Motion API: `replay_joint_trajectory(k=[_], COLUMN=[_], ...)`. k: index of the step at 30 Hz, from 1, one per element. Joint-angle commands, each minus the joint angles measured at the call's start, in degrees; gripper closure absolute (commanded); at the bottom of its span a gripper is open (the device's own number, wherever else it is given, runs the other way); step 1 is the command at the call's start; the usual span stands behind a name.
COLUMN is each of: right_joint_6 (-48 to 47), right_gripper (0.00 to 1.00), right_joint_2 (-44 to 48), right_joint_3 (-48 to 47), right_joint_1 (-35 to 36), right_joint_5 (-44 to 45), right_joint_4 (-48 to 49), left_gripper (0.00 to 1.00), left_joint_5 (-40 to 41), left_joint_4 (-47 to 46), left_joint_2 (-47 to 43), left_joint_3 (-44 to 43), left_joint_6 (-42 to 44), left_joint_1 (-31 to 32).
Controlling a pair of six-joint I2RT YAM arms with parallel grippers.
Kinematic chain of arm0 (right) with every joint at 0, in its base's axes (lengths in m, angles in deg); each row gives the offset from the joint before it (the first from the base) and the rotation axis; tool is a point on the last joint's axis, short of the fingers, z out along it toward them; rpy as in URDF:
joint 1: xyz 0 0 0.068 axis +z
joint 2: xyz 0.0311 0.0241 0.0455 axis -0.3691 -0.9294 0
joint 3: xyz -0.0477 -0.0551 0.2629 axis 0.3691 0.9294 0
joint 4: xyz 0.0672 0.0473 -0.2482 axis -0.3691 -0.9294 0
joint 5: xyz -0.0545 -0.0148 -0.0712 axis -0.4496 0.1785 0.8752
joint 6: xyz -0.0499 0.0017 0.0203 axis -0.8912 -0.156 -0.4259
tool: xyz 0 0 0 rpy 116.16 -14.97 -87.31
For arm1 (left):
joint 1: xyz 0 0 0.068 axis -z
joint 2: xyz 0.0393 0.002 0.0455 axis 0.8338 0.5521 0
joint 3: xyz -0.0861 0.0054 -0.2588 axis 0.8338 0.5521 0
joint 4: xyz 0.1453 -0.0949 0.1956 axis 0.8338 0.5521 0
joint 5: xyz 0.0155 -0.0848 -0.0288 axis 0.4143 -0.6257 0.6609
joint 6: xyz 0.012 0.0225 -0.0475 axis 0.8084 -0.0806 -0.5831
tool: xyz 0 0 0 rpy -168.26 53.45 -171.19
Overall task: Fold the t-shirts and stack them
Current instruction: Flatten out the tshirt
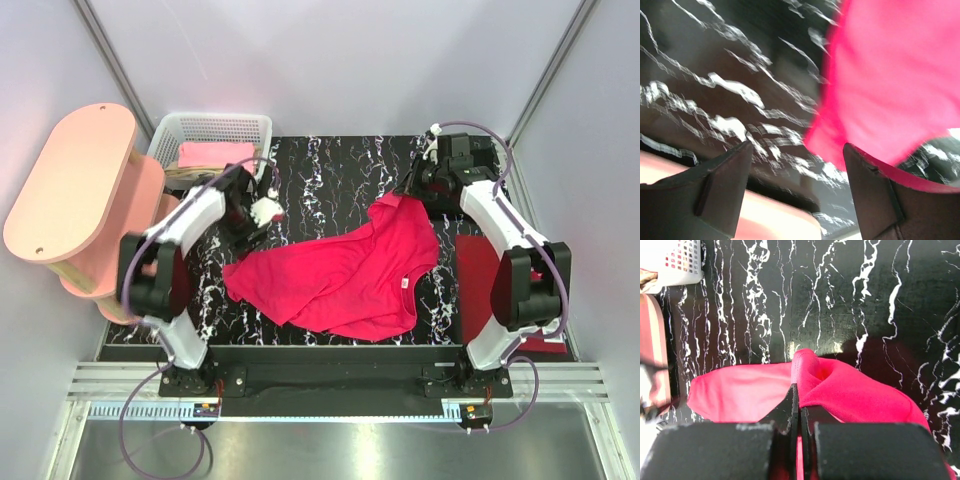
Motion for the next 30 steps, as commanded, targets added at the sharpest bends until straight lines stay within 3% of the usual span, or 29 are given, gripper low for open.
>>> replay_joint_trajectory(k=[1, 2, 8, 20, 30], right_joint_6=[0.6, 0.7, 1.2, 1.4, 1.3], right_gripper=[1.0, 1.0, 1.0, 1.0, 1.0], right_joint_2=[-1.1, -1.4, -3.6, -6.3, -6.7], right_joint_3=[-2.8, -3.0, -3.4, -4.0, -4.0], right_joint_1=[0.1, 0.1, 0.1, 0.0, 0.1], right_joint_5=[-4.2, -4.4, -5.7, -7.0, -7.1], right_joint_4=[3.6, 3.5, 3.5, 3.6, 3.4], left_gripper=[0.22, 0.22, 0.24, 0.25, 0.26], left_joint_5=[-1.6, -0.8, 4.4, 3.4, 0.7], left_joint_4=[2.4, 1.7, -6.5, -15.3, -12.8], left_joint_2=[-16.2, -19.4, -22.9, -21.9, -20.5], left_joint_3=[12.1, 14.5, 26.2, 29.8, 31.5], left_joint_6=[2.9, 2.8, -1.2, -8.4, -10.0], left_joint_1=[8.9, 13.5, 25.8, 34.2, 37.3])
